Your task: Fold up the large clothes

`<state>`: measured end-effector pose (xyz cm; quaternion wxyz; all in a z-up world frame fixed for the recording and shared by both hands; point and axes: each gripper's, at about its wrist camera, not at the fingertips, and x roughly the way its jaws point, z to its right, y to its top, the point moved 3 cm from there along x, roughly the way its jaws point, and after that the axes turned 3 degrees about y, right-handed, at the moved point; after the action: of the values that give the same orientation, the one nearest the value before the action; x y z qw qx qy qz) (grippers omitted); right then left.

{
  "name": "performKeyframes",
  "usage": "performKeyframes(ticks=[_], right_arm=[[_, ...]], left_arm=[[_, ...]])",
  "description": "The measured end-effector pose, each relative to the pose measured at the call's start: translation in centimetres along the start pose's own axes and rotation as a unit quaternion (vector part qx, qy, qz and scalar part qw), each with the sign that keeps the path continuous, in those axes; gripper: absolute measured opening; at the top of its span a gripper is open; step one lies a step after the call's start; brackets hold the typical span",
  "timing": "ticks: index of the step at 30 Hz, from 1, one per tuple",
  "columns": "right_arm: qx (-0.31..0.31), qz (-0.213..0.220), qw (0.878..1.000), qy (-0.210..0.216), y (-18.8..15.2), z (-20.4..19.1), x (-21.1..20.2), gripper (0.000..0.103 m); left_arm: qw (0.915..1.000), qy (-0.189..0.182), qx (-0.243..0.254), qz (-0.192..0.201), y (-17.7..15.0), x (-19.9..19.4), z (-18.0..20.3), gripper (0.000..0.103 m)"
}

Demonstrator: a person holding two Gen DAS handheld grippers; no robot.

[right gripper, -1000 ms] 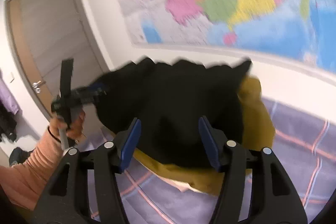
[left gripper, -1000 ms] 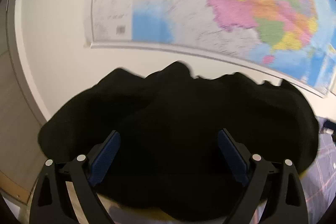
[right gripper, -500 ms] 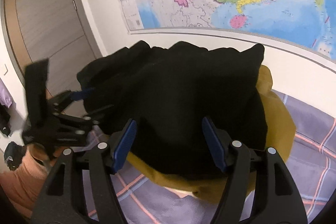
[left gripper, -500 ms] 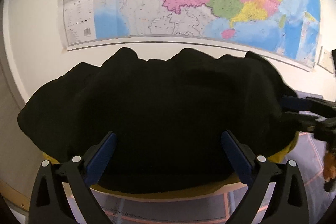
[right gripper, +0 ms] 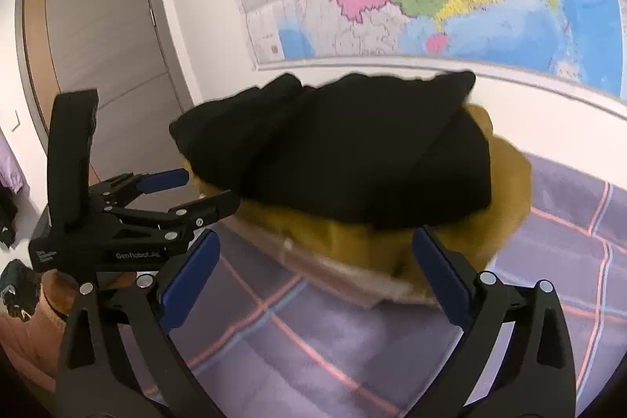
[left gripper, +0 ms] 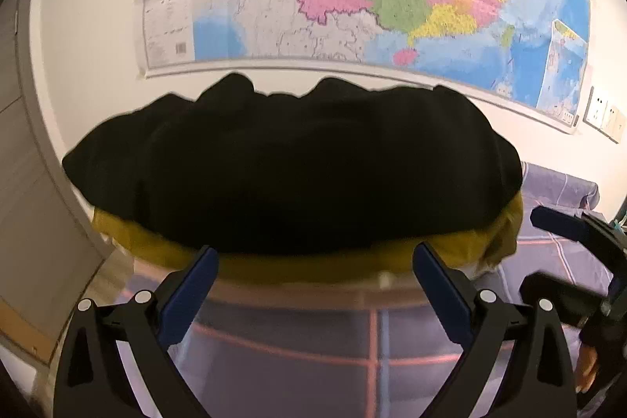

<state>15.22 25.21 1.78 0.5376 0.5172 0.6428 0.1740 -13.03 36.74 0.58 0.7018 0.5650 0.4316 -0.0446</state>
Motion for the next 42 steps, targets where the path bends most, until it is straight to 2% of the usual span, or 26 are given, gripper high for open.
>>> performKeyframes(ticks=[6, 16, 31, 42], right_arm=[[0.004, -0.004, 1.0, -0.019, -2.7, 0.0, -1.5, 0.097], [0.001, 0.006, 1.0, -0.024, -4.4, -0.4, -3.9, 0.097], [0.007, 0.012, 1.0, -0.015, -5.6, -0.2, -6.0, 0.097], [0.01, 0.015, 1.0, -0.016, -5.9, -0.4, -6.4, 0.097]], left_arm=[[0.9994, 0.029, -0.011, -0.013, -2.1, -1.4, 1.0, 0.096], [0.9976, 0.06, -0.029, -0.016, -4.0, -3.0, 2.4, 0.096], [0.9959, 0.083, -0.032, -0.019, -5.6, -4.7, 3.6, 0.096], [0.9957, 0.084, -0.032, -0.02, -5.8, -5.1, 3.9, 0.096]])
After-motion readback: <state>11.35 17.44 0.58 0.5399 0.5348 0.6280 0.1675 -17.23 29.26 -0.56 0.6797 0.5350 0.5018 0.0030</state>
